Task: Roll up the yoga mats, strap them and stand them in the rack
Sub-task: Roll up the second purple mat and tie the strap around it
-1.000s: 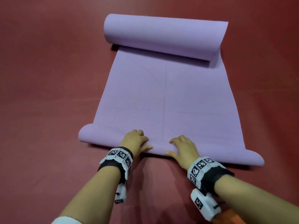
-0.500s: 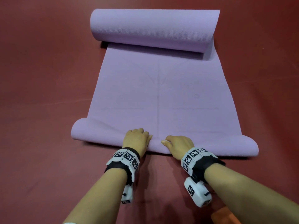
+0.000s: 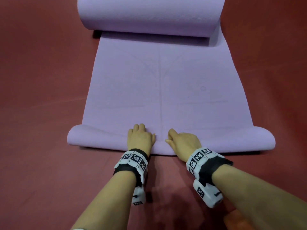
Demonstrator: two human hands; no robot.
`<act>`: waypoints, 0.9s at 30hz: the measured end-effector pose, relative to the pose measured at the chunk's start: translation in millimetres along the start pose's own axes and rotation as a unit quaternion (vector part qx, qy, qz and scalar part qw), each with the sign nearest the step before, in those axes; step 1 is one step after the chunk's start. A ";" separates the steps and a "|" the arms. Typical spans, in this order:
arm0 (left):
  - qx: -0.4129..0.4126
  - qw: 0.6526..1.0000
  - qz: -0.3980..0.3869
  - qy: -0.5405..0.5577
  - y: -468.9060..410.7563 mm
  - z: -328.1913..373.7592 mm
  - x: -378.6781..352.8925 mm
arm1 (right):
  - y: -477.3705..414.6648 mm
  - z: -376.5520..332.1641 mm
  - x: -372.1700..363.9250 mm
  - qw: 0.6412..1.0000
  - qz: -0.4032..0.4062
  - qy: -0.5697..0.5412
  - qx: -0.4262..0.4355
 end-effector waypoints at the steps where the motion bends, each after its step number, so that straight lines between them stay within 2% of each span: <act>1: -0.004 1.000 0.019 0.021 -1.4 -0.8 4.6 | -2.2 1.2 1.1 1.000 0.003 -0.005 -0.003; 3: -0.039 0.991 0.109 0.072 -0.7 2.1 19.4 | -2.6 1.5 4.2 1.000 0.005 -0.009 -0.009; 5: -0.081 0.964 0.198 0.159 14.0 3.2 23.6 | 0.1 -1.6 0.5 1.000 0.000 -0.004 0.004; 7: -0.150 0.944 0.224 0.188 30.4 12.1 21.5 | -0.8 -2.1 3.5 0.999 0.036 -0.026 0.012; 9: -0.195 0.942 0.203 0.181 36.9 16.6 15.9 | -3.6 1.1 5.0 0.998 0.044 -0.045 -0.003; 11: -0.207 0.945 0.189 0.166 32.6 15.7 17.1 | -6.6 1.0 -0.1 1.000 0.016 -0.011 -0.005; 14: -0.216 0.950 0.182 0.130 26.8 17.4 24.3 | -7.9 -10.3 5.7 0.999 0.028 0.013 0.026; 16: -0.203 0.957 0.178 0.103 27.0 20.5 25.7 | -3.8 -12.1 10.5 0.997 0.064 0.036 0.040; 18: -0.173 0.964 0.186 0.085 26.8 19.2 26.1 | 6.7 -9.9 12.0 0.995 0.065 0.064 0.046; 21: -0.136 0.973 0.179 0.055 22.6 17.0 29.5 | 19.3 -3.3 11.9 0.993 0.026 0.106 0.040; 24: -0.106 0.985 0.132 0.025 23.5 19.4 29.2 | 15.6 -5.0 18.0 0.989 -0.015 0.138 0.042; 27: -0.078 0.990 0.119 0.004 22.0 19.5 31.6 | 9.0 -3.9 21.7 0.992 -0.046 0.115 0.031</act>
Point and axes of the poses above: each hand's wrist, its own y-axis away from the middle knuckle, its own x-axis out of the back of the hand, z = x × y, the point moved 8 cm from there along -y, towards the middle knuckle, and after that the axes turned 1 degree about -x, right-handed, at the moved point
